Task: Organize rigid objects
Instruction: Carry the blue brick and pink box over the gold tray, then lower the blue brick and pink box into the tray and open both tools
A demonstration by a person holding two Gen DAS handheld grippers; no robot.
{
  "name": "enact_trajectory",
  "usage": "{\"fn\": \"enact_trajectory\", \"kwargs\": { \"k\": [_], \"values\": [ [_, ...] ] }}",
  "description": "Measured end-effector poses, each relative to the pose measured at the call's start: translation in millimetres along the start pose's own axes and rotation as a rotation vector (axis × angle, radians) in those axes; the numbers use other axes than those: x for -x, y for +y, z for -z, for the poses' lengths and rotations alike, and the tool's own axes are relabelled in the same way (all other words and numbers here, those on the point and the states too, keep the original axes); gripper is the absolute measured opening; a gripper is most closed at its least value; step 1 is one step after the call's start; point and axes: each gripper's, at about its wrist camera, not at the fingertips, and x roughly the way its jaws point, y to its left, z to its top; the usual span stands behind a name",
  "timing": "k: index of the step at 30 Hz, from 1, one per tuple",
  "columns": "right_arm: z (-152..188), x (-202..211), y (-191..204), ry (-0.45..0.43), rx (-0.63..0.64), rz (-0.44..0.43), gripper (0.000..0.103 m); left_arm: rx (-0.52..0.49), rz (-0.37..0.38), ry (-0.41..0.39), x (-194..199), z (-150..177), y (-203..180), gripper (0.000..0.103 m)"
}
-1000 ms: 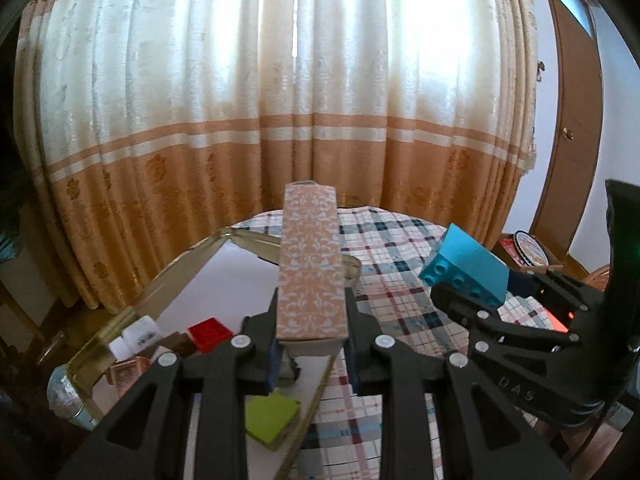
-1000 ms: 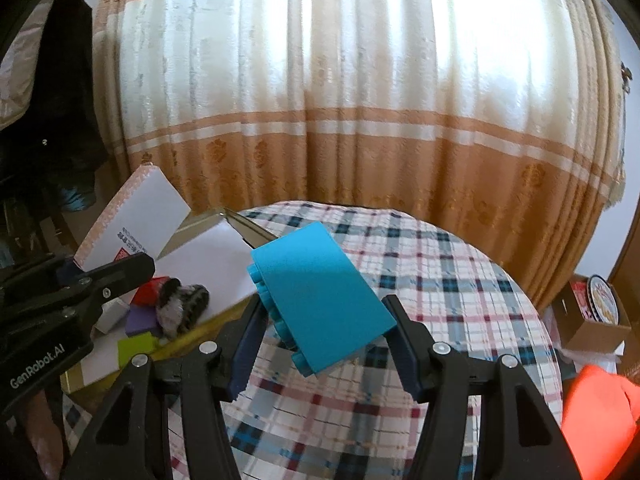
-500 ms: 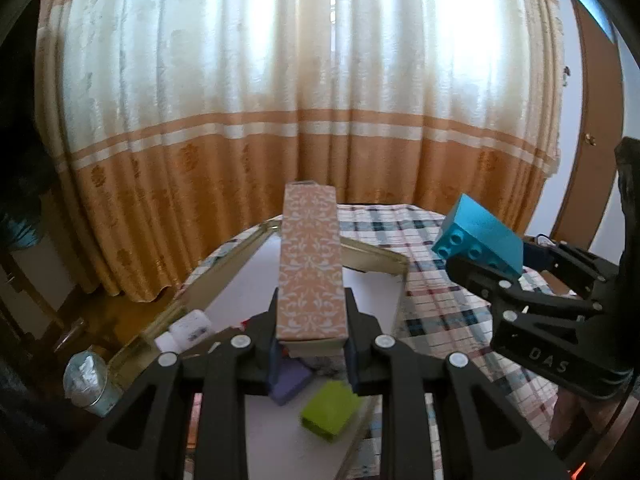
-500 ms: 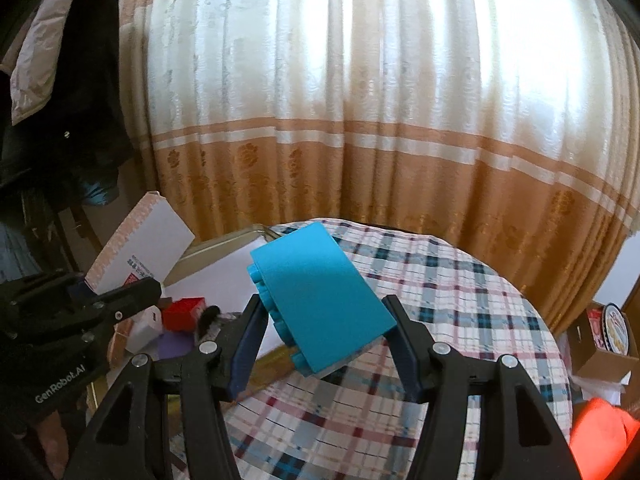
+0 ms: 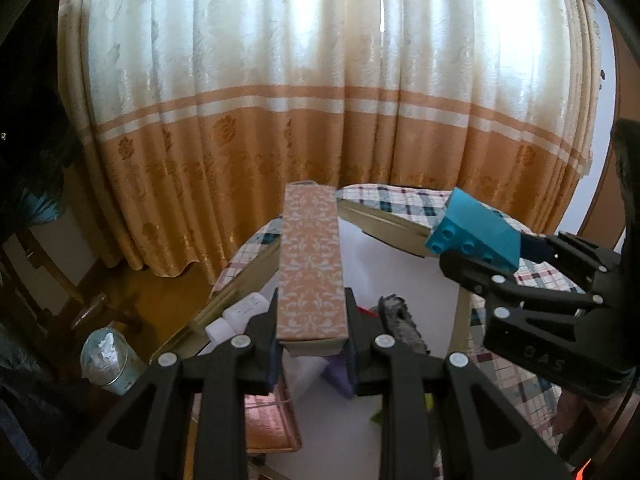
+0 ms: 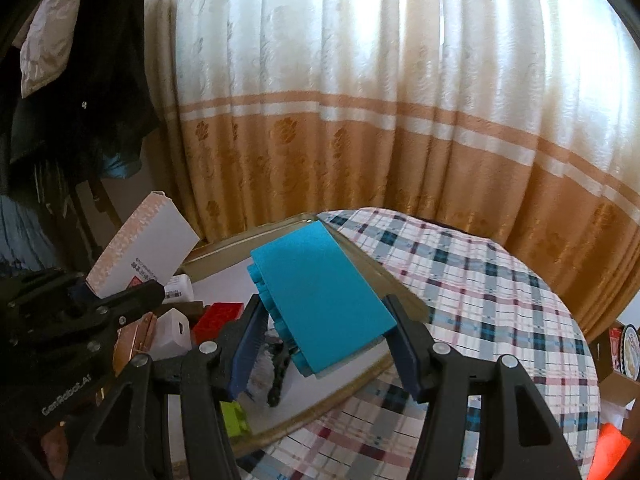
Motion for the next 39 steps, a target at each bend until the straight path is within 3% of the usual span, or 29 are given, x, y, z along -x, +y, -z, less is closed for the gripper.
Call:
{"fn": "enact_trajectory", "kwargs": {
  "k": [20,31,32,33,35,39],
  "values": [
    [2.5,-29.1,20.4,0.081,0.021,-0.023,0.061,0.032,-0.004,0.062,-16.3,10.8,14.3,0.024],
    [6.6,-37.3,21.7,0.104,0.02,-0.01,0.061,-0.007,-0.026,0.102,-27.4,16.5,10.2,0.025],
    [7.3,-38.3,20.6,0.109,0.015,0.001,0.061,-0.018,-0.036,0.11,-28.9,17.4,8.6,0.029],
    [8.1,-39.6,19.8,0.117,0.009,0.003,0.065,-0.005,-0.031,0.126,-30.7,18.6,9.6,0.044],
    [9.8,-39.3,19.6,0.123,0.005,-0.003,0.074,0.029,-0.015,0.145,-31.8,21.3,14.8,0.061],
    [12.4,-28.5,16.9,0.107,-0.013,-0.007,0.079,0.031,-0.024,0.144,-26.1,26.2,18.1,0.076]
  ]
}}
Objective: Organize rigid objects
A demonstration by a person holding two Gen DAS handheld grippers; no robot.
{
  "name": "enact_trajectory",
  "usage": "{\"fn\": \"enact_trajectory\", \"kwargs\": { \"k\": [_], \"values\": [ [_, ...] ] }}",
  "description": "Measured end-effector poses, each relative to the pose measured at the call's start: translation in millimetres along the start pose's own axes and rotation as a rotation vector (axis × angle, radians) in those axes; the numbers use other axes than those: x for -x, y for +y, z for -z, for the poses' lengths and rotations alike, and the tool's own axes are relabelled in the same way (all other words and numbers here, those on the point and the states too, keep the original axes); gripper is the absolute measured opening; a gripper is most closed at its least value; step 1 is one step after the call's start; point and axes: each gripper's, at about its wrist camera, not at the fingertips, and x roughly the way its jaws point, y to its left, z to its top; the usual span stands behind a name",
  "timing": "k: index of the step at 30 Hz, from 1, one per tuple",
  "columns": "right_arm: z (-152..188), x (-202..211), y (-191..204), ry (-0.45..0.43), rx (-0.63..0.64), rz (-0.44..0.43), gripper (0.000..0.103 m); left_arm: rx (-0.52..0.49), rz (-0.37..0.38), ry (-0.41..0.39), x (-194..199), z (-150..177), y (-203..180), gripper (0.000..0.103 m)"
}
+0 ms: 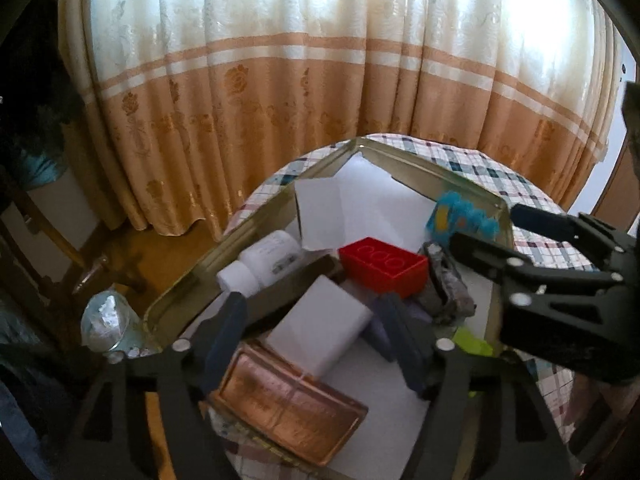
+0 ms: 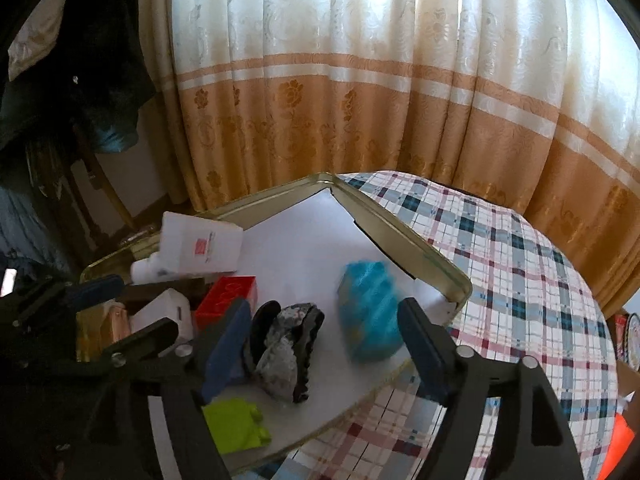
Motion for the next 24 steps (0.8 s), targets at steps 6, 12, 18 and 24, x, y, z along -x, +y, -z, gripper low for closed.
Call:
{"fn": "enact_trajectory", "kwargs": {
  "k": [6,12,18,24],
  "values": [
    [5.4,16.1,1.8,-0.024,-0.029,-0.009,0.081,-0.003,-0.02,-0.01,11.0,0.7,1.7,0.097],
    [4.1,35.1,1.9,-0.061,-0.044,0.012,0.088,0.003,-0.035,-0.02,22.0,-3.5,5.5,0.099],
    [1.6,49.9,4.0,-0.087,-0.052,0.005,0.089,0.018,-0.055,-0.033,30.4,-7.6,12.3,0.101],
    [2.4,55.4,14.7,-0.095,-0.017,-0.001,0.091,0.013,-0.107,-0.083,38.4,-10.4,18.9,0.102]
  ]
}}
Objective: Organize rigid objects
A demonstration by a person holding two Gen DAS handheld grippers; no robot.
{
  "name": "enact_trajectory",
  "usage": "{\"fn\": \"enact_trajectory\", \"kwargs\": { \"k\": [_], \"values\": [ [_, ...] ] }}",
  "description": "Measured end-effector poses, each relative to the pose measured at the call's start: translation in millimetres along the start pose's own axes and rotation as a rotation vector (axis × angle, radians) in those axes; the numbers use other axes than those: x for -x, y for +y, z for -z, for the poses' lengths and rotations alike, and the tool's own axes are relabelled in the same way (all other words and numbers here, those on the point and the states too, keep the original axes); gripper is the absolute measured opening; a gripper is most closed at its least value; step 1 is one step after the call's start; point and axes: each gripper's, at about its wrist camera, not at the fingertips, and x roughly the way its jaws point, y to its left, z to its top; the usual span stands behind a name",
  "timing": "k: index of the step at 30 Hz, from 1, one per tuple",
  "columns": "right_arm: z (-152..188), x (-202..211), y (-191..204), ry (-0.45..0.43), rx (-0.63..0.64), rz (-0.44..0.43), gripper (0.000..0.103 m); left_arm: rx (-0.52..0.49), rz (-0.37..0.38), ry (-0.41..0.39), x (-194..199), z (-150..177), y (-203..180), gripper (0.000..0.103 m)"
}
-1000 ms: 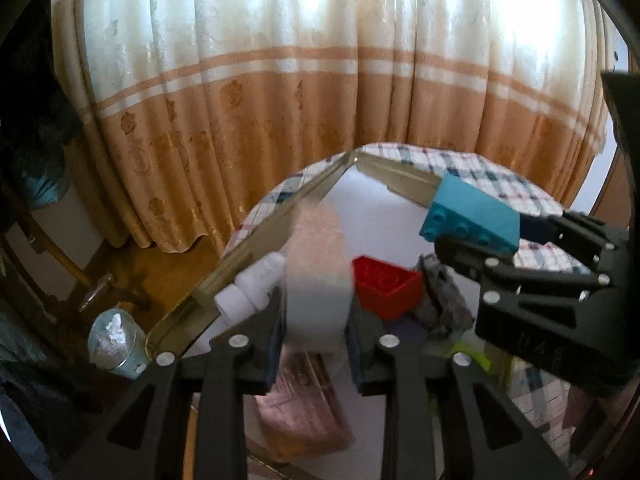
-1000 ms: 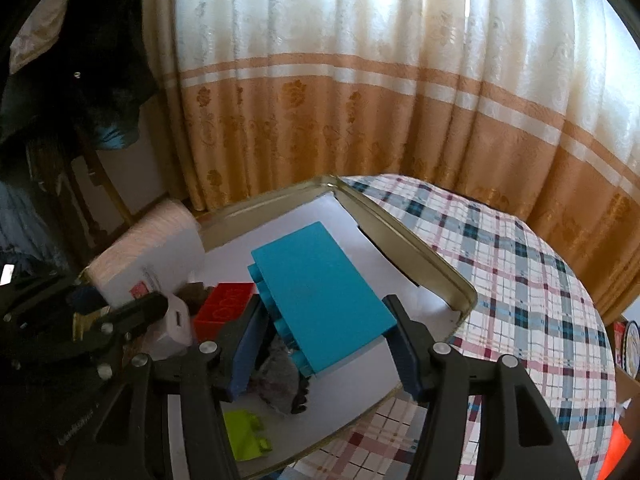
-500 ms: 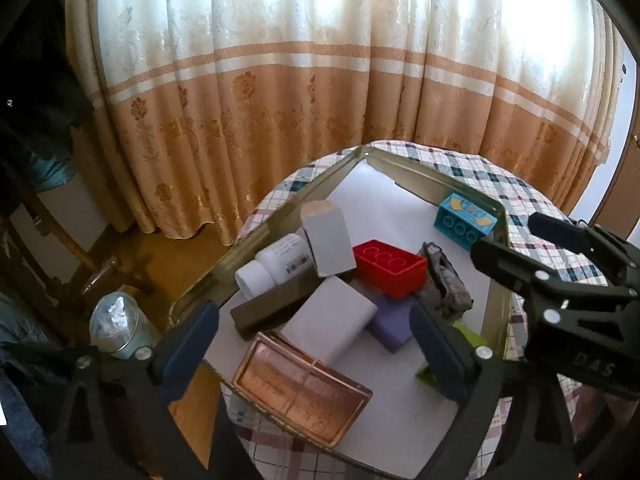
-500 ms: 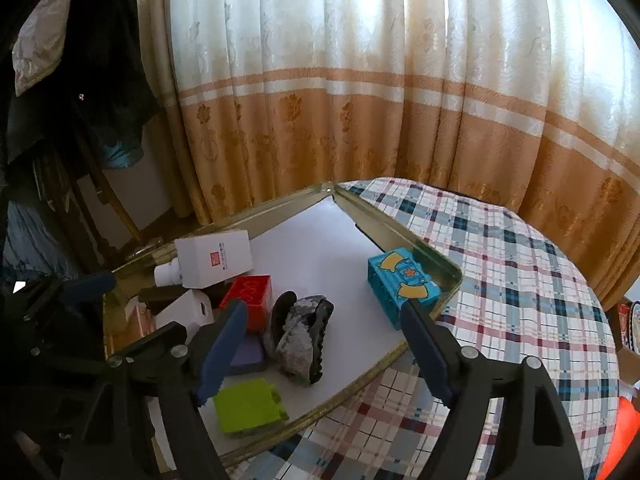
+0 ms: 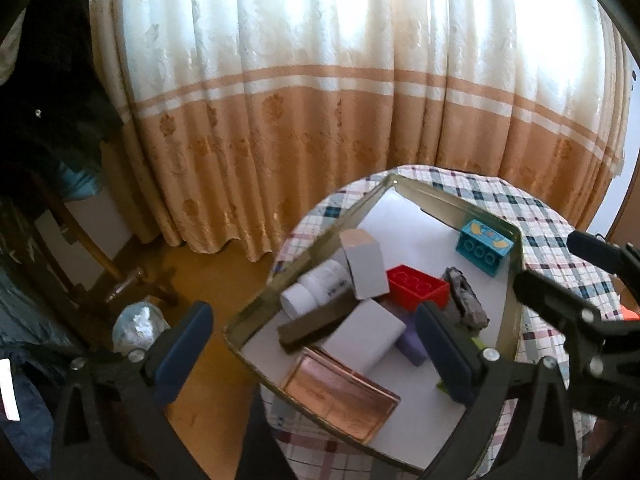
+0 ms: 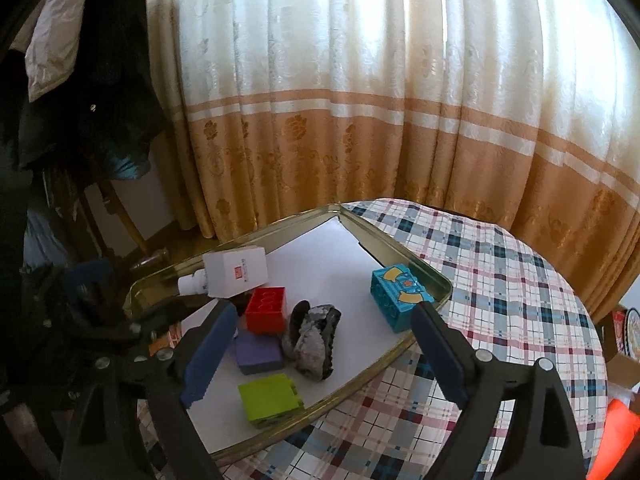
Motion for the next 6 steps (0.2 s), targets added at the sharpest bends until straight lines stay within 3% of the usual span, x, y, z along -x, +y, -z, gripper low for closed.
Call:
{"fn": "enact_trajectory", "kwargs": {
  "k": [6],
  "values": [
    [1.3,5.9,3.5,-0.018,0.005,-0.019,0.091,0.01,0.0,-0.006,1.8,-1.9,4.5,0.102]
  ]
}}
